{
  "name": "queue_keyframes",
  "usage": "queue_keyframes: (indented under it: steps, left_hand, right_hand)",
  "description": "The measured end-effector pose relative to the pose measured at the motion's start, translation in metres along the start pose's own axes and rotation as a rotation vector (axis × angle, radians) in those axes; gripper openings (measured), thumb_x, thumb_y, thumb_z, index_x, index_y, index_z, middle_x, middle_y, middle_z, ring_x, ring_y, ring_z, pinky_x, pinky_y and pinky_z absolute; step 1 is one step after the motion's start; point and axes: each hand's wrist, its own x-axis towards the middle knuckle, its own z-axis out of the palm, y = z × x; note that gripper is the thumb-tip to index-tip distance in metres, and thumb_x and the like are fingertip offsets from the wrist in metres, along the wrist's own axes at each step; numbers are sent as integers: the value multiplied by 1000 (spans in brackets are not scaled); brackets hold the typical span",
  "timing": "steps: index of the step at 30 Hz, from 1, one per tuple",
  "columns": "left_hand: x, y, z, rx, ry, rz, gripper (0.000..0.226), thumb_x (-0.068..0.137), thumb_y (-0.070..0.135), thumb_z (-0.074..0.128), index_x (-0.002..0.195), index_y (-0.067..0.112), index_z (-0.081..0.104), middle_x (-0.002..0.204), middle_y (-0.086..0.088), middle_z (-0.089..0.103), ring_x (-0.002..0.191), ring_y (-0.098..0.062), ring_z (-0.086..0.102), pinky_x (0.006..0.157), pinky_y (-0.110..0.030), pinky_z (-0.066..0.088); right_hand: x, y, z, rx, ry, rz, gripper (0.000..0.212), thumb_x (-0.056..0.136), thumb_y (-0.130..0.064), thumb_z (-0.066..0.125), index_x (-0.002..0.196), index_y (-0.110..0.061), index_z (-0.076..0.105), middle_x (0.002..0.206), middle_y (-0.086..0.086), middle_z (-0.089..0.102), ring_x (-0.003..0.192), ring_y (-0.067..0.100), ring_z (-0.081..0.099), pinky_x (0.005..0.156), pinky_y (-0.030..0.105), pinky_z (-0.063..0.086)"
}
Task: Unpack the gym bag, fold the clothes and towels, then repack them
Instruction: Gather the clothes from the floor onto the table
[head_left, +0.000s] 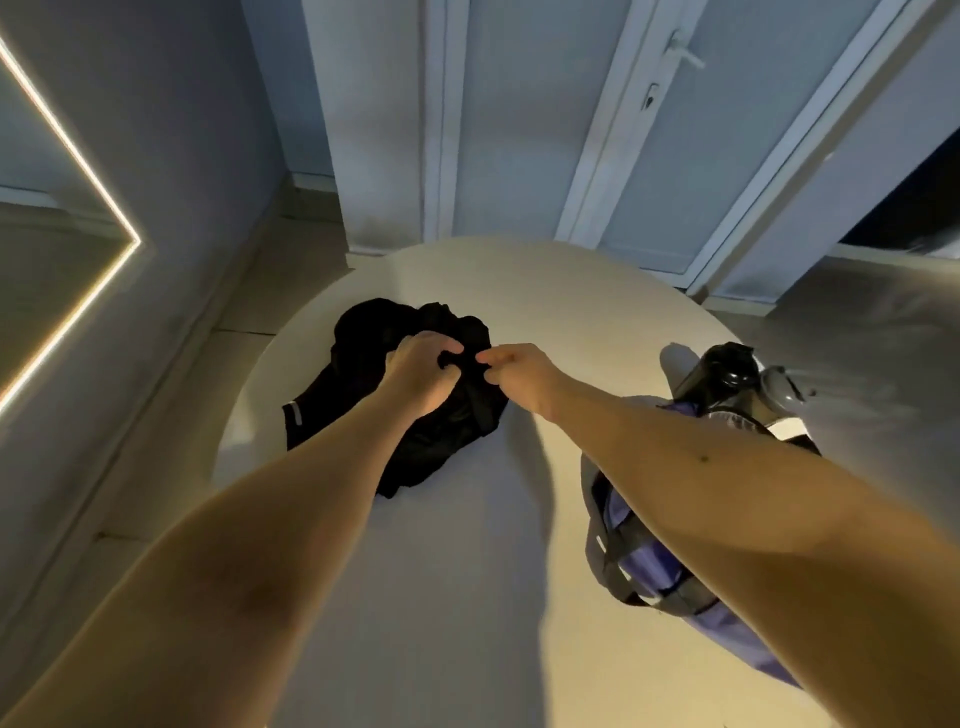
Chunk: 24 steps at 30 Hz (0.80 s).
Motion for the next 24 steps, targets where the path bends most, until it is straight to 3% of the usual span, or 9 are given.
queue_keyframes:
  steps: [3,5,8,11,15,17,20,24]
  left_hand:
    - [-18,47,18,-82,3,45,34,95,18,58,127,16,66,121,-5,68,111,-23,63,100,-41,50]
    - [-38,72,42,-119,-10,78,29,94,17,58,121,13,69,116,-7,71,107,-26,66,95,-39,53]
    - [-78,110,84,-167,-87,91,25,95,16,59,118,12,68,113,-8,68,98,-27,66,86,-31,52]
    - [-128,153,124,-174,-233,117,26,96,8,59,120,8,67,111,-13,67,99,-29,65,84,-23,46]
    - [-209,212,183,-124,-323,194,27,90,6,59,115,10,70,111,-11,72,104,-29,67,97,-34,51]
    - [-258,242,214,-94,-375,260,29,90,4,58,116,7,71,113,-10,72,106,-25,66,95,-25,46]
    - [-331,281,260,-44,-450,324,28,93,2,55,118,2,70,115,-11,70,107,-24,64,77,-10,38]
    - [-418,320,321,26,-514,366,26,91,11,57,111,8,73,113,-14,73,109,-33,65,91,-28,44]
  right_hand:
    - [-44,15,-26,16,57,-11,33,93,5,58,124,-4,68,111,9,66,101,21,62,76,14,50]
    - [-77,35,-43,2,94,-3,32,94,5,56,124,-1,67,111,10,66,94,19,58,63,13,46]
    - [-130,80,-69,12,155,36,34,94,4,56,126,-1,66,119,12,66,98,21,58,74,24,47]
    - [-196,135,-93,1,215,77,32,96,1,55,127,-2,64,106,6,61,87,16,56,75,20,44]
    - [-302,220,-117,10,315,135,31,95,2,54,123,-1,67,101,5,61,89,17,53,73,14,43]
    - [-358,265,-125,23,375,164,31,94,2,55,121,-1,69,97,2,60,90,15,52,64,5,41]
    - [-443,332,-133,116,445,239,30,94,0,57,122,-1,68,86,-3,62,89,18,54,66,13,43]
    - [-547,422,-135,178,525,326,34,96,1,51,126,-3,65,104,5,60,96,19,55,75,22,48]
